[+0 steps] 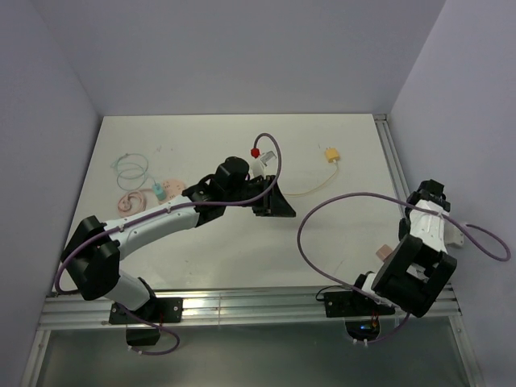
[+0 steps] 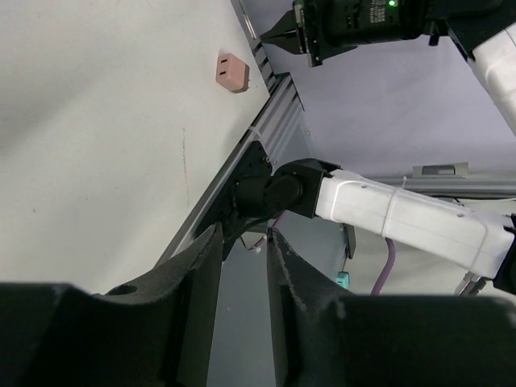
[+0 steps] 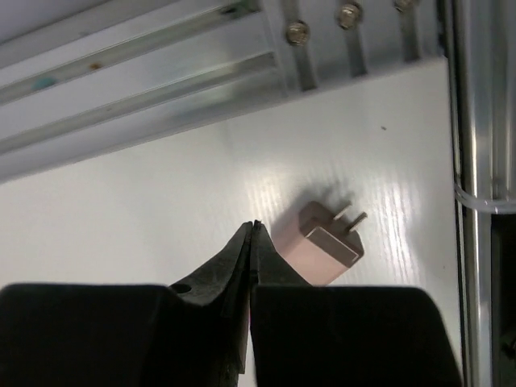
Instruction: Insert the plug
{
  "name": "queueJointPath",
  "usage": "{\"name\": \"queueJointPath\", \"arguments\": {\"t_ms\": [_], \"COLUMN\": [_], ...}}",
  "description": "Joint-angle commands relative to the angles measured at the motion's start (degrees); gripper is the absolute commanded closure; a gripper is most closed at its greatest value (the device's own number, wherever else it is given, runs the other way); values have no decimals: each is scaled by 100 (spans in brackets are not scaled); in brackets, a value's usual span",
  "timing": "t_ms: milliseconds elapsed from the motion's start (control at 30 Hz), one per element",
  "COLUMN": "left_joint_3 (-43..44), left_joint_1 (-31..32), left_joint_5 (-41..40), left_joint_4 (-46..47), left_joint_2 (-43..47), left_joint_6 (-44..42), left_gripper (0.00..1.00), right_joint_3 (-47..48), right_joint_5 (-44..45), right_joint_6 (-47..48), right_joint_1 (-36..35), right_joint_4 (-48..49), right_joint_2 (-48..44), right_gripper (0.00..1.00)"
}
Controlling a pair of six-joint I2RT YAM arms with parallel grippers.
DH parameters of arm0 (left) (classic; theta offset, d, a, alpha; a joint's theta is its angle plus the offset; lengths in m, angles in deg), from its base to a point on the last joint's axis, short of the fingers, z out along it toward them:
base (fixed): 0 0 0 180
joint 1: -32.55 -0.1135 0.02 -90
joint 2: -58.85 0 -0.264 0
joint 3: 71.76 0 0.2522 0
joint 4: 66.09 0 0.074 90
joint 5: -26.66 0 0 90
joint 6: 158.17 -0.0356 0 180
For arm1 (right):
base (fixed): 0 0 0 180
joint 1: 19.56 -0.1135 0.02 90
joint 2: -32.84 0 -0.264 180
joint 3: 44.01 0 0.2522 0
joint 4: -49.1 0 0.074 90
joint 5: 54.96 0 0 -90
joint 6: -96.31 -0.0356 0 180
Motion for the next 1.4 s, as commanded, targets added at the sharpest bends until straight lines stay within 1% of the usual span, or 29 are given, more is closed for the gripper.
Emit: {"name": "queueJointPath", "arguments": {"t_ms": [0,67,100,200,233,300,333,400,433,467,500,600,700,733,767,867,1000,1200,1367], "left_joint_3": [-82,-108,-135,-196,-205,-223,-240,-284,-293,-302,-328,-354,-355,-372,-372,-451,-530,-565,-557], "left_joint_1": [-32,-32,-23,-32,-32,-32,-23,-32,-32,-32,-32,-32,-23,-14,-23,-23,-23,-23,-23], "left_joint_5": [-95,-52,-43,1,1,-16,-16,-7,-16,-16,1,28,19,2,-25,-42,-7,-60,-51], "left_joint_4": [307,377,412,509,518,536,544,588,597,623,667,799,799,799,808,852,905,826,834], "left_joint_2": [206,189,197,215,232,267,302,346,381,390,408,461,540,592,619,681,689,786,751], "left_joint_6": [-24,81,117,187,196,205,231,240,257,266,284,363,381,372,372,398,442,398,398], "left_gripper": [66,63,62,58,54,49,44,38,33,32,30,30,29,28,28,28,28,27,26], "right_joint_3": [145,-31,-32,47,91,126,161,162,144,109,-13,-259,-260,-260,-278,-260,-435,-761,-779], "right_joint_5": [126,80,150,2,-77,-78,35,124,116,142,125,37,19,-25,-16,124,-34,-183,-61], "right_joint_6": [898,1137,1007,1111,1137,1190,1173,1085,1102,1085,1129,1085,1243,1313,1392,1340,1419,1533,1472], "right_joint_1": [-162,-285,-303,-311,-329,-478,-548,-759,-821,-882,-978,-1085,-1085,-1085,-1085,-1085,-1085,-1085,-1085], "right_joint_4": [483,705,488,302,275,153,82,-59,-41,-41,63,143,74,90,91,-50,108,556,592], "right_joint_2": [-498,-702,-790,-730,-694,-519,-449,-343,-360,-447,-526,-869,-887,-896,-931,-1054,-1055,-616,-378], "right_gripper": [95,92,91,89,86,81,78,74,63,58,55,55,54,18,0,0,0,0,0]}}
